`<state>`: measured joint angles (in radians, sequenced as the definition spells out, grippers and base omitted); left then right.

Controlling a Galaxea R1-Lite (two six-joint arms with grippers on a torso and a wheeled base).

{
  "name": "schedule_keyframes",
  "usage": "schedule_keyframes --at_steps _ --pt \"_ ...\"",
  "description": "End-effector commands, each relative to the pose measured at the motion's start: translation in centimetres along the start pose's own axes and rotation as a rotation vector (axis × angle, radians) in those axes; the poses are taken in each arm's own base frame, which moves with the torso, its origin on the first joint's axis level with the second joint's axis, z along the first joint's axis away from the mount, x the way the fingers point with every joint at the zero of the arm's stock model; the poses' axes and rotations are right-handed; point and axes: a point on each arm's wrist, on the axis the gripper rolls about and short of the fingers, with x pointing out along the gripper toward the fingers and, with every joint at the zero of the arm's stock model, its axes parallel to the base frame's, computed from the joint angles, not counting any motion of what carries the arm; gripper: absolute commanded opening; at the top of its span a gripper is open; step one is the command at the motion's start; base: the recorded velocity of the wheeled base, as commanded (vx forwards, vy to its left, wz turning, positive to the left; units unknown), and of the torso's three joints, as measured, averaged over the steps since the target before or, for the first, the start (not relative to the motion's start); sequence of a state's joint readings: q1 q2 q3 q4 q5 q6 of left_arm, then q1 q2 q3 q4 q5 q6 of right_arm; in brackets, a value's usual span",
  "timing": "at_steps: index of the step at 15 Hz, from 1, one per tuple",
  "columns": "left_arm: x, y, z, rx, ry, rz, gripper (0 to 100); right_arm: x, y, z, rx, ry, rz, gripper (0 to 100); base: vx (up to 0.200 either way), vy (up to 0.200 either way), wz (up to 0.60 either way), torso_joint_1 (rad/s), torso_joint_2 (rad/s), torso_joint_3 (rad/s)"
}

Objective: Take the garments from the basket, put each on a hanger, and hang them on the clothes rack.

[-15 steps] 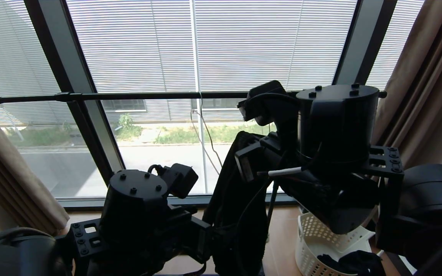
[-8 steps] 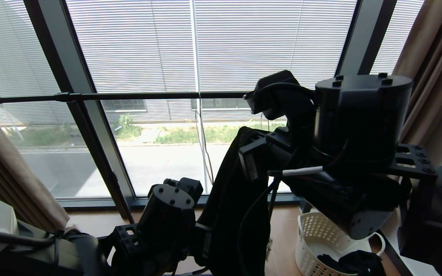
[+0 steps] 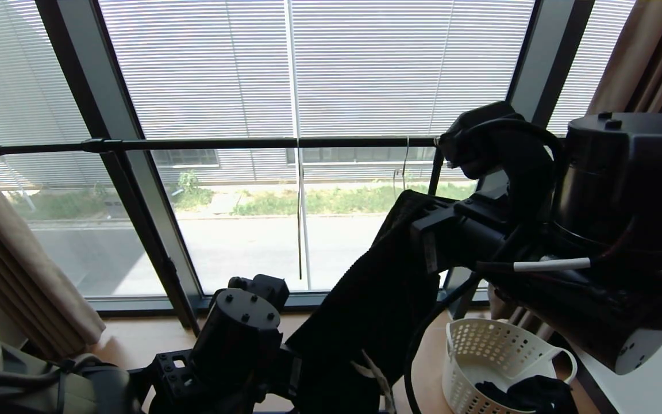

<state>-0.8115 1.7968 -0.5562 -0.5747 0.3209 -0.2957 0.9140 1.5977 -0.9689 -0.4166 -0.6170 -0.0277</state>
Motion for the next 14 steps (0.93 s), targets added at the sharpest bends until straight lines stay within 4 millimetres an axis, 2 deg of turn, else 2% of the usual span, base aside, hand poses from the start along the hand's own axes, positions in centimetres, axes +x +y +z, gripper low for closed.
schedule_keyframes --at_steps 1,2,3,4,5,8,10,14 --pt "-2.0 0.3 1.3 -0.023 -0.077 -0.002 0 -0.9 -2.0 -0.9 0.036 0.015 -0.041 0 0.000 0.000 0.00 0.000 0.00 0.000" --pt "-2.6 0.4 1.5 -0.029 -0.095 0.000 0 -1.0 -2.9 -1.7 0.049 0.037 -0.067 0 0.000 0.000 0.00 0.000 0.00 0.000" --pt "-2.6 0.4 1.5 -0.029 -0.095 0.000 0 -1.0 -2.9 -1.7 0.049 0.037 -0.067 0 0.000 0.000 0.00 0.000 0.00 0.000" --pt "-3.5 0.7 2.4 -0.041 -0.135 -0.005 0 -1.0 -4.3 -3.2 0.051 0.080 -0.111 0 0.000 0.000 0.00 0.000 0.00 0.000" --pt "-3.7 0.8 2.8 -0.032 -0.145 -0.003 0 -0.9 -4.8 -3.7 0.049 0.095 -0.128 0 0.000 0.000 0.00 0.000 0.00 0.000" --pt "-5.6 1.1 5.0 0.028 -0.162 0.010 0 -0.9 -5.0 -5.3 0.096 0.142 -0.126 0 0.000 0.000 0.00 0.000 0.00 0.000" --pt "-7.4 1.4 6.3 0.063 -0.139 0.014 0 -0.7 -4.8 -5.4 0.104 0.150 -0.096 0 0.000 0.000 0.00 0.000 0.00 0.000" --pt "-8.7 2.1 8.2 0.108 -0.039 0.061 0 -0.9 -5.0 -4.6 0.120 0.121 -0.092 0 0.000 0.000 0.00 0.000 0.00 0.000"
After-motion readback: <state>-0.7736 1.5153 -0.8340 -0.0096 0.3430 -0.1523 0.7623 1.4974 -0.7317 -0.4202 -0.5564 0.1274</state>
